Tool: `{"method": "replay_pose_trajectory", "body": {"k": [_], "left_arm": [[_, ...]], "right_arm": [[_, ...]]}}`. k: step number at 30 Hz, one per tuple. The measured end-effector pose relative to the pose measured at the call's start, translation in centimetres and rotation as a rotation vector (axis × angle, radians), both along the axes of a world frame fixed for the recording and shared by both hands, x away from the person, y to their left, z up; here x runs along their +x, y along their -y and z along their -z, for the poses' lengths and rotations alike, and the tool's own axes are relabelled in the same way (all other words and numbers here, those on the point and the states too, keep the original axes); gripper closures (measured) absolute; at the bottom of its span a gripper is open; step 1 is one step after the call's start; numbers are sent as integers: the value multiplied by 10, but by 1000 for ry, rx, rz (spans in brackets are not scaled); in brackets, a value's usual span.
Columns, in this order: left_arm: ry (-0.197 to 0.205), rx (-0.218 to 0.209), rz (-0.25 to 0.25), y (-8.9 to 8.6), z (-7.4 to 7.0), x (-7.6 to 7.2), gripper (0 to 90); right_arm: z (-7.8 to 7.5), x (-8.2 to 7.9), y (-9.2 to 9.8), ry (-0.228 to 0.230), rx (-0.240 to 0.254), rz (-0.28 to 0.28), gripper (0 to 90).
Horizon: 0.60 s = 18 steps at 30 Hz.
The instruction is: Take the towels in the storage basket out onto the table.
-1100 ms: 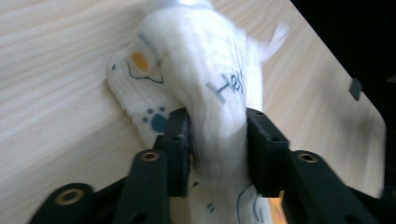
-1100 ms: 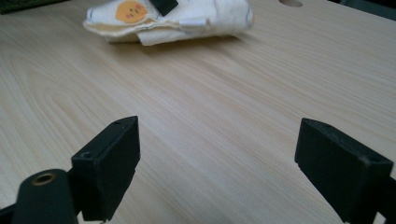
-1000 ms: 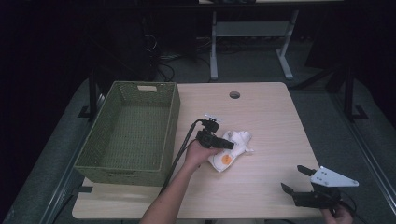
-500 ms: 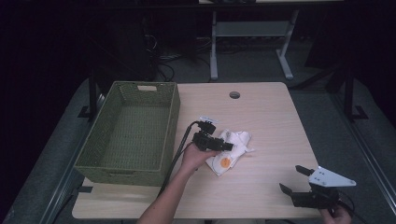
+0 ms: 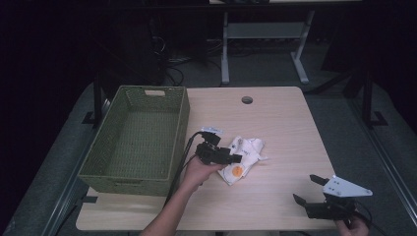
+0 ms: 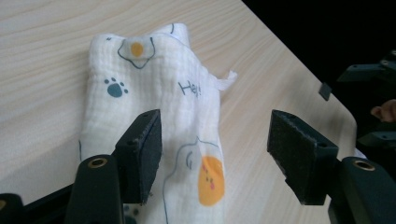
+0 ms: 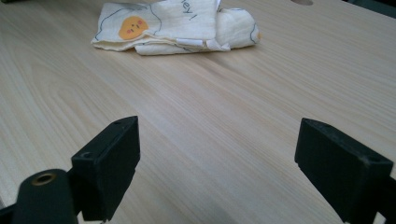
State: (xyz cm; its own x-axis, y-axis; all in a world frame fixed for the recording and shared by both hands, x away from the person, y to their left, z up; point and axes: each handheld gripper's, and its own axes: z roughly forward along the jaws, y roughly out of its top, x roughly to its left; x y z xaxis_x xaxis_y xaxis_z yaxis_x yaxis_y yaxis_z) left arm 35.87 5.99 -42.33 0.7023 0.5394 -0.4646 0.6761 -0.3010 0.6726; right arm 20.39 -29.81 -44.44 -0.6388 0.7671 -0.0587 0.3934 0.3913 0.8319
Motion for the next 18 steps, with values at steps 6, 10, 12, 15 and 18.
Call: {"method": "replay_pose_trajectory", "body": {"k": [6,10,12,15,18], "left_arm": [[25,-26,13,-14,-3,-11,347],[23,-30,33,-18,1,-18,339],[23,-44,38,-18,2,-22,337],[26,-60,50,-19,1,-28,328],[39,-69,57,-20,-1,-35,319]], "right_arm": [[1,1,-2,-1,-9,-6,138],[0,0,-2,-3,-10,2,139],[0,-1,-1,-3,-8,7,139],[0,-1,1,-4,-7,14,138],[1,0,3,-6,-5,21,139]]}}
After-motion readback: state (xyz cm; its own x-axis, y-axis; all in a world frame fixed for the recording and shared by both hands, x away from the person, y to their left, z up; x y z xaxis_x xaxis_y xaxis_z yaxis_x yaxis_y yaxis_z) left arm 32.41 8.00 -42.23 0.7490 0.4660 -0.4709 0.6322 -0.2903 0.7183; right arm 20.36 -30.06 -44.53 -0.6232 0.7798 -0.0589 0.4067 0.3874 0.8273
